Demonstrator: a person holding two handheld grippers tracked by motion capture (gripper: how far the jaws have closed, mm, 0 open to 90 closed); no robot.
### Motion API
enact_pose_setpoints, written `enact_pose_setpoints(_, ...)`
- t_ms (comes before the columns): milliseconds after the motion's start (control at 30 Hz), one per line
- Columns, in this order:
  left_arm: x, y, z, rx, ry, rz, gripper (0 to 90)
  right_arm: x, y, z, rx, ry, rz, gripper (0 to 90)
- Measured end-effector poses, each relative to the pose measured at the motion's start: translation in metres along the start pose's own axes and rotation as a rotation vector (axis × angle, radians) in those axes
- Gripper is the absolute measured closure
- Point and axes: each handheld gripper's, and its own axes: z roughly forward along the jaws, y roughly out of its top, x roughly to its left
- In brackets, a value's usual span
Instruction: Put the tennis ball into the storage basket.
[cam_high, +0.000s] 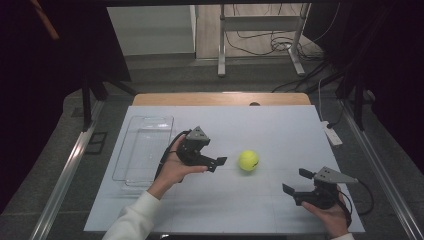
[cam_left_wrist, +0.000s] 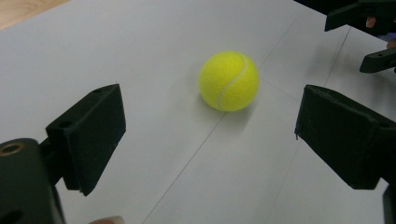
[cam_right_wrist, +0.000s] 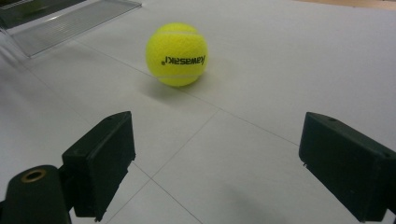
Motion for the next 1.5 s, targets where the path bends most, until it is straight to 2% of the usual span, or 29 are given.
enact_pose_setpoints(700, 0.004, 0.011, 0.018, 0.033, -0.019, 0.000, 9.0, -0.001, -0.001, 0.001, 0.003, -0.001, -0.002, 10.7)
enact_pose_setpoints(1067, 0.000, 0.021, 0.029, 0.055, -0.032, 0.027, 8.9, -0.001, -0.001, 0.001, 0.001, 0.002, 0.000, 10.7)
enact_pose_setpoints(1500, -0.002, 0.032, 0.040, 0.067, -0.055, 0.038, 8.8, -0.001, -0.001, 0.001, 0.002, 0.004, 0.003, 10.7)
